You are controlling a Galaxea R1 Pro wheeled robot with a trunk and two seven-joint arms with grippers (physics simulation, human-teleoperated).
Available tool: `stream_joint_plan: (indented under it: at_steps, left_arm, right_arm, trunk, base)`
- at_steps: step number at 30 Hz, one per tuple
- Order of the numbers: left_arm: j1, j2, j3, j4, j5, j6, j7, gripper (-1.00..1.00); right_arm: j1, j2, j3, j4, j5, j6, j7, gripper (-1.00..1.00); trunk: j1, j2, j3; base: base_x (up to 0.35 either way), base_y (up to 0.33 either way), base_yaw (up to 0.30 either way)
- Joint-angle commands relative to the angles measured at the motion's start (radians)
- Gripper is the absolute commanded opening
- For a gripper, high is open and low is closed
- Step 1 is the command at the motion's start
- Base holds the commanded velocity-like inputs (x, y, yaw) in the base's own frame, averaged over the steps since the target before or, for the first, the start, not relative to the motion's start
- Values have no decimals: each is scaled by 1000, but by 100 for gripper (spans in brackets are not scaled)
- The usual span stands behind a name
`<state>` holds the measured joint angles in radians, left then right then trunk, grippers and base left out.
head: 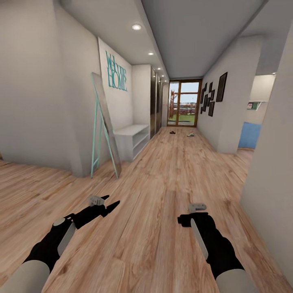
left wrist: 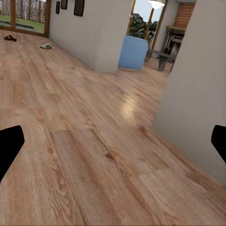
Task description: Pick up the two gym shoes and the two sandals from the corridor floor and place them onto the hallstand (shoe rack) in the corridor, making sure they are on the rack and not on the floor. Arrange them so the two gym shoes are next to each other and the two sandals are next to each other.
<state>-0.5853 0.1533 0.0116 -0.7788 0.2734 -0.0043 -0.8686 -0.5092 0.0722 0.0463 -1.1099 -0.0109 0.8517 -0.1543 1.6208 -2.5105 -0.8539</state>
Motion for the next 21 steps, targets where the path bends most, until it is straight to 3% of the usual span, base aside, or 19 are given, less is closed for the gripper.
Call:
stream_joint_plan:
  at_steps: [1,15,19,21]
  left_arm:
    - [-1,-2,1,1,3,0,1,100]
    - [-1,-6,2,2,4,10,12,100]
    - [-1,-6,36,3,4,17,32,100]
    - [-1,-6,78,3,4,19,64,100]
  right_arm:
    - [-1,0,1,-1,-1,5,-4,100]
    - [-1,0,1,-1,3,4,-4,100]
    - [0,0,1,-1,3,4,-4,100]
    - [-1,0,1,-1,3,4,-4,100]
  trunk:
    - [0,0,-1]
    - [0,0,-1]
    - [0,0,-1]
    - [0,0,-1]
  base:
    - [344,-147,-7]
    - [310,-230,-1]
    - [302,-255,0]
    - [302,-256,-18]
